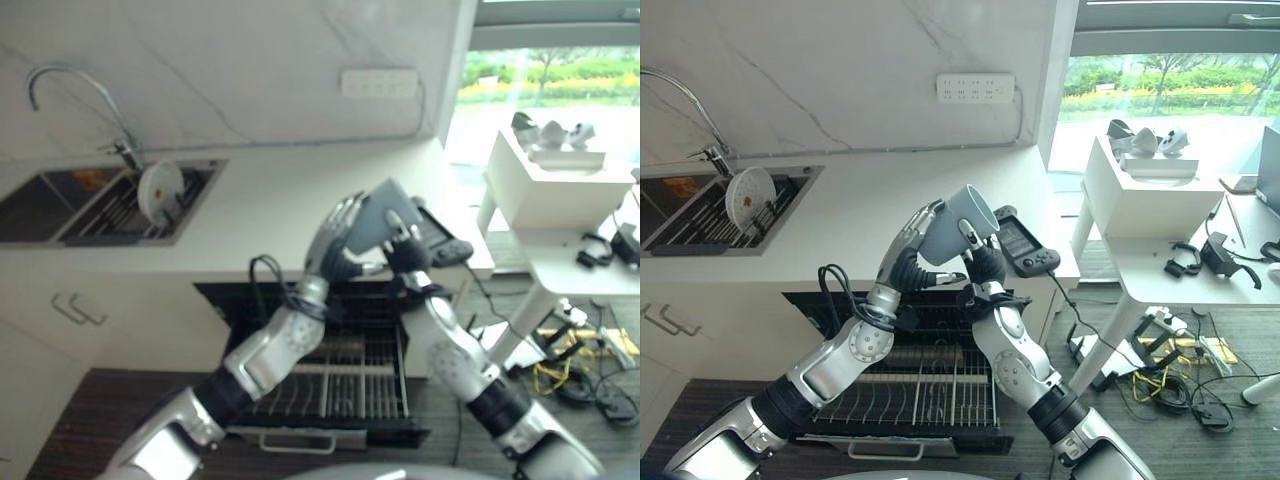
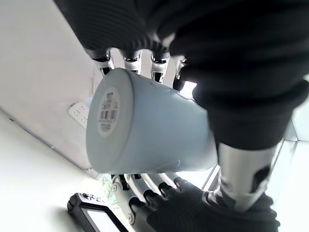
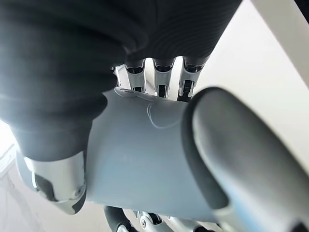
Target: Place the dishes in the dishwasher.
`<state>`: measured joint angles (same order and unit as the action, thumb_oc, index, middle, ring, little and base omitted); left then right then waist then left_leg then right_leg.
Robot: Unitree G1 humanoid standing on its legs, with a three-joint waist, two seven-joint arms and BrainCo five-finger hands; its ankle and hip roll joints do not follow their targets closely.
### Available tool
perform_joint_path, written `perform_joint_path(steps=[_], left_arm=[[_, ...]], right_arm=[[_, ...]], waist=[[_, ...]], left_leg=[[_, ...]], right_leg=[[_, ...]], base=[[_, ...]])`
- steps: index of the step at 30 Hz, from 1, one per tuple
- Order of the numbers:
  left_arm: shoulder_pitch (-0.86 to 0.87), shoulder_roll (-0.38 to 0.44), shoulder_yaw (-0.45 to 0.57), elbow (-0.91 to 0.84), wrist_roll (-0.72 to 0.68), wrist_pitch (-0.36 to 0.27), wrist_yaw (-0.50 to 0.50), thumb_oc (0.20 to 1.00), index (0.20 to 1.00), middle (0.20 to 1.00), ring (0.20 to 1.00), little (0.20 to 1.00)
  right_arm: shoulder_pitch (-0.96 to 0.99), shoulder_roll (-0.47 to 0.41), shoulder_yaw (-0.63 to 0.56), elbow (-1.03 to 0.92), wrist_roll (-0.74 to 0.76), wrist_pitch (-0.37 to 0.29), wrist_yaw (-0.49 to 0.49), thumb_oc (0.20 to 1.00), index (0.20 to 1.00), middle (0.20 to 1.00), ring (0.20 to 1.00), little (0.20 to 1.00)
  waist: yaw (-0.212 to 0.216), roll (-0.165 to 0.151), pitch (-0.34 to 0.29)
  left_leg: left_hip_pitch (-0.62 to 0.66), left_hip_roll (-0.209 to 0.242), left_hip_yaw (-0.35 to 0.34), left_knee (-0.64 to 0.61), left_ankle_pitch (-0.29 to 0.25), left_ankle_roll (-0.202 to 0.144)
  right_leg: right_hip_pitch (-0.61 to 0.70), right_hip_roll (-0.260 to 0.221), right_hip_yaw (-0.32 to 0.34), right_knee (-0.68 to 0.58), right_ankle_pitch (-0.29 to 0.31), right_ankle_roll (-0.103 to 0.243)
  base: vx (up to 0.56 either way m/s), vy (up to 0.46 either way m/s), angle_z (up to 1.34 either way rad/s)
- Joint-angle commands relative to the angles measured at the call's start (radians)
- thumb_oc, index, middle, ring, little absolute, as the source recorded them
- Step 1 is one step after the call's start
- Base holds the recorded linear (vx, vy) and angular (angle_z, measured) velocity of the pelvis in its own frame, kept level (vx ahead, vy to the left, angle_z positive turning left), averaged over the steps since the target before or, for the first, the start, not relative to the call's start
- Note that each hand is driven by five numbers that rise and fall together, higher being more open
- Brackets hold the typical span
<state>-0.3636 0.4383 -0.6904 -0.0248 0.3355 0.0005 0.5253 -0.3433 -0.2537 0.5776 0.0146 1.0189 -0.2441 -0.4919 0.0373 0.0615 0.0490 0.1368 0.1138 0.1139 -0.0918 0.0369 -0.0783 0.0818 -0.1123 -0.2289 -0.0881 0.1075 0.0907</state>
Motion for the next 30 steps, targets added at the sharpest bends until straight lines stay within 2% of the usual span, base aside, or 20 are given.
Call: perform_joint_path(steps=[1,8,10,12,14,16,17,21,23,25,26,28,30], left_arm=[[-0.063,0.024,-0.08,0.044,0.048,-0.042,0.033,1.0,1.0,1.0,1.0,1.0],[-0.028,0.039,-0.046,0.064,0.049,-0.062,0.071,1.0,1.0,1.0,1.0,1.0],[-0.01,0.049,-0.02,0.069,0.034,-0.062,0.09,1.0,1.0,1.0,1.0,1.0],[0.026,0.077,0.038,0.063,0.006,-0.088,0.082,1.0,1.0,1.0,1.0,1.0],[0.092,0.116,0.125,0.042,-0.027,-0.135,0.026,1.0,1.0,1.0,1.0,1.0],[0.193,0.157,0.241,0.01,-0.077,-0.226,-0.084,1.0,1.0,1.0,1.0,1.0],[0.208,0.163,0.253,0.001,-0.082,-0.231,-0.095,1.0,1.0,1.0,1.0,1.0],[0.311,0.193,0.363,-0.027,-0.23,-0.272,-0.285,1.0,1.0,1.0,1.0,1.0],[0.374,0.215,0.392,-0.055,-0.263,-0.326,-0.452,1.0,1.0,1.0,1.0,1.0],[0.413,0.255,0.413,-0.075,-0.294,-0.325,-0.515,1.0,1.0,1.0,1.0,1.0],[0.455,0.304,0.447,-0.075,-0.34,-0.336,-0.587,1.0,1.0,1.0,1.0,1.0],[0.475,0.329,0.449,-0.077,-0.326,-0.349,-0.624,1.0,1.0,1.0,1.0,1.0],[0.501,0.363,0.444,-0.088,-0.314,-0.334,-0.701,1.0,1.0,1.0,1.0,1.0]], right_arm=[[-0.135,0.102,-0.071,-0.058,-0.083,-0.116,0.021,0.2,0.2,0.2,0.2,0.2],[-0.127,0.083,-0.12,-0.054,-0.076,-0.146,0.041,0.2,0.2,0.2,0.2,0.2],[-0.111,0.069,-0.138,-0.07,-0.068,-0.143,0.067,0.2,0.2,0.2,0.2,0.2],[-0.076,0.042,-0.16,-0.106,-0.051,-0.116,0.114,0.2,0.2,0.2,0.2,0.2],[-0.007,0.002,-0.186,-0.145,-0.017,-0.091,0.196,0.2,0.2,0.2,0.2,0.2],[0.09,-0.046,-0.228,-0.198,0.007,-0.053,0.311,0.2,0.2,0.2,0.2,0.2],[0.101,-0.049,-0.229,-0.204,0.006,-0.049,0.321,0.2,0.2,0.2,0.2,0.2],[0.197,-0.099,-0.262,-0.251,-0.016,0.015,0.437,0.2,0.2,0.2,0.2,0.2],[0.238,-0.122,-0.288,-0.257,-0.024,0.064,0.5,0.2,0.2,0.2,0.2,0.2],[0.263,-0.148,-0.299,-0.256,-0.023,0.087,0.547,0.2,0.2,0.2,0.2,0.2],[0.292,-0.179,-0.308,-0.252,-0.023,0.106,0.597,0.2,0.2,0.2,0.2,0.2],[0.305,-0.189,-0.307,-0.248,-0.039,0.116,0.623,0.2,0.2,0.2,0.2,0.2],[0.318,-0.208,-0.304,-0.241,-0.054,0.133,0.645,0.2,0.2,0.2,0.2,0.2]], waist=[[0.016,-0.078,-0.005],[0.025,-0.077,-0.005],[0.026,-0.077,-0.004],[0.028,-0.076,-0.005],[0.031,-0.074,-0.004],[0.034,-0.071,0.0],[0.032,-0.07,-0.002],[0.029,-0.062,0.002],[0.027,-0.056,0.001],[0.023,-0.051,0.001],[0.021,-0.047,0.003],[0.02,-0.045,0.006],[0.02,-0.042,0.011]], left_leg=[[-0.03,0.011,-0.041,0.005,-0.046,0.014],[-0.032,0.011,-0.045,0.005,-0.044,0.012],[-0.034,0.012,-0.048,0.005,-0.044,0.012],[-0.036,0.013,-0.049,0.005,-0.042,0.011],[-0.04,0.015,-0.045,0.005,-0.036,0.009],[-0.044,0.018,-0.038,0.005,-0.031,0.008],[-0.044,0.018,-0.037,0.005,-0.03,0.008],[-0.045,0.022,-0.022,0.005,-0.022,0.007],[-0.047,0.024,-0.017,0.005,-0.018,0.005],[-0.049,0.024,-0.012,0.005,-0.015,0.005],[-0.051,0.024,-0.006,0.005,-0.012,0.005],[-0.053,0.025,-0.004,0.005,-0.01,0.004],[-0.054,0.026,-0.002,0.005,-0.007,0.004]], right_leg=[[0.051,-0.086,0.036,0.001,-0.056,0.079],[0.057,-0.085,0.029,0.001,-0.06,0.077],[0.056,-0.083,0.029,0.001,-0.059,0.077],[0.054,-0.082,0.028,0.001,-0.06,0.076],[0.051,-0.084,0.022,0.001,-0.056,0.077],[0.046,-0.087,0.011,0.001,-0.053,0.078],[0.046,-0.088,0.01,0.001,-0.053,0.078],[0.042,-0.092,0.001,0.001,-0.05,0.08],[0.04,-0.095,-0.007,0.001,-0.047,0.083],[0.038,-0.098,-0.012,0.001,-0.045,0.087],[0.036,-0.104,-0.022,0.003,-0.044,0.09],[0.034,-0.106,-0.028,0.006,-0.044,0.093],[0.034,-0.111,-0.037,0.011,-0.045,0.097]], base=[[0.0,0.0,0.0],[0.0,0.0,0.0],[0.0,0.0,0.0],[0.0,0.0,0.0],[0.0,0.0,0.0],[-0.01,0.015,0.02],[-0.01,0.048,0.03],[-0.02,0.069,0.01],[-0.02,0.079,0.01],[-0.02,0.084,-0.04],[-0.02,0.069,-0.05],[-0.01,0.029,-0.02],[-0.01,0.016,0.0]])
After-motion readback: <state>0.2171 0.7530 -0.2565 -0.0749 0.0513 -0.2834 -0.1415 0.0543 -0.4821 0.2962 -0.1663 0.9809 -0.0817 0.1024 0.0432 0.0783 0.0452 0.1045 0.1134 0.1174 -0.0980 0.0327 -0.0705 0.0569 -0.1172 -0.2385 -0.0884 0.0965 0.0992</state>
